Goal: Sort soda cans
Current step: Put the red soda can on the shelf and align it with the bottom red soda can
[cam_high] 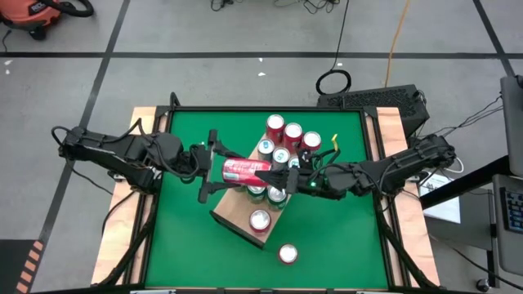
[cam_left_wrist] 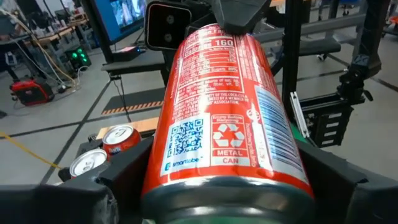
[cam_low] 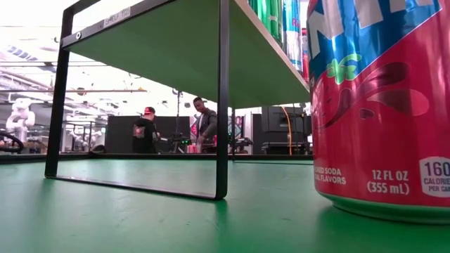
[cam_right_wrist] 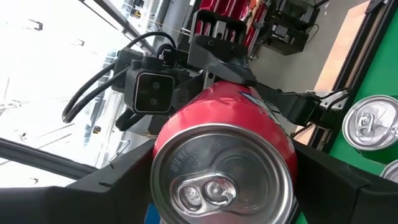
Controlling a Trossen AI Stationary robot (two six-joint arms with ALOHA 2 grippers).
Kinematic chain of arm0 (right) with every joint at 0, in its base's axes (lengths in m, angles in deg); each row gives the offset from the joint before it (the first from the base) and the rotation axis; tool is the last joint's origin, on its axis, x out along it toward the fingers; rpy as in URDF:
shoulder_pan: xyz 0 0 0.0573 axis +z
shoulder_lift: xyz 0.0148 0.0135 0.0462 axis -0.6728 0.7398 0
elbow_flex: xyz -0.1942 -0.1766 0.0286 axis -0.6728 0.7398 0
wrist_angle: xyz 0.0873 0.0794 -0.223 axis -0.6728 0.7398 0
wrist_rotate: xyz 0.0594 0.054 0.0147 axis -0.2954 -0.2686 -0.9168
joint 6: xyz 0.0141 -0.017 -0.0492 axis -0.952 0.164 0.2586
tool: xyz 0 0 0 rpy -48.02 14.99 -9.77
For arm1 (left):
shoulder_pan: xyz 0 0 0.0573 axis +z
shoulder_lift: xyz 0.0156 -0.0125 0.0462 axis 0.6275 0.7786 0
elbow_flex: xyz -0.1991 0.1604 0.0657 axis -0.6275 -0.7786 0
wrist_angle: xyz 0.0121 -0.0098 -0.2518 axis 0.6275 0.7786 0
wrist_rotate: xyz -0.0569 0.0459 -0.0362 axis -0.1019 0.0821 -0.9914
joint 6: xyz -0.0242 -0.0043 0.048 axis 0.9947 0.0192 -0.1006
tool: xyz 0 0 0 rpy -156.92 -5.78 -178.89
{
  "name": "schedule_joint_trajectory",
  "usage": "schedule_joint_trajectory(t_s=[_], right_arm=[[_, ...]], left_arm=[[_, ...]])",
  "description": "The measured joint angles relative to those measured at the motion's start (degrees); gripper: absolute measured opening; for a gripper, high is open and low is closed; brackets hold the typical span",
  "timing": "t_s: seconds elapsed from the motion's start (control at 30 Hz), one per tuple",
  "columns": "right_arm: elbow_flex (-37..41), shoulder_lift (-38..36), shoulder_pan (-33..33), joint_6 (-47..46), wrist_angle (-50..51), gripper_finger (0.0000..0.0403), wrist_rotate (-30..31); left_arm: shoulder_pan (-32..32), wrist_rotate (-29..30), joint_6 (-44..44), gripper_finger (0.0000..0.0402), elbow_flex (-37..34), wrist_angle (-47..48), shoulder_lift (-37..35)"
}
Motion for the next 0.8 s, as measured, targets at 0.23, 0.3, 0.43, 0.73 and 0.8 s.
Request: schedule_joint_trajectory(t_s=[0.23, 0.3, 0.43, 0.73, 0.8], right_arm=[[0.0, -0.02, -0.3, -0.19, 0.05, 0.0303, 0.0], [0.0, -0.04, -0.3, -0.19, -0.34, 0.0305, 0.02], [0.0, -0.04, -0.32, 1.57, -2.24, 0.0327, 0.0], [-0.13, -0.14, -0.92, 14.6, -9.63, 0.038, 0.61], [-0.11, -0.09, -0.94, 20.39, -12.12, 0.0383, 0.55]], left_arm=[[0.0, 0.15, 0.2, 0.0287, 0.0, -0.12, 0.0], [-0.14, 0.17, 0.42, 0.0289, 0.0, -0.45, -0.16], [-0.58, 0.5, 0.45, 0.029, -0.07, -1.64, -0.72], [-0.77, -1.49, 7.48, 0.029, -0.09, -3.37, -1.51], [-0.68, -1.4, 10.81, 0.029, -0.09, -4.43, -1.53]])
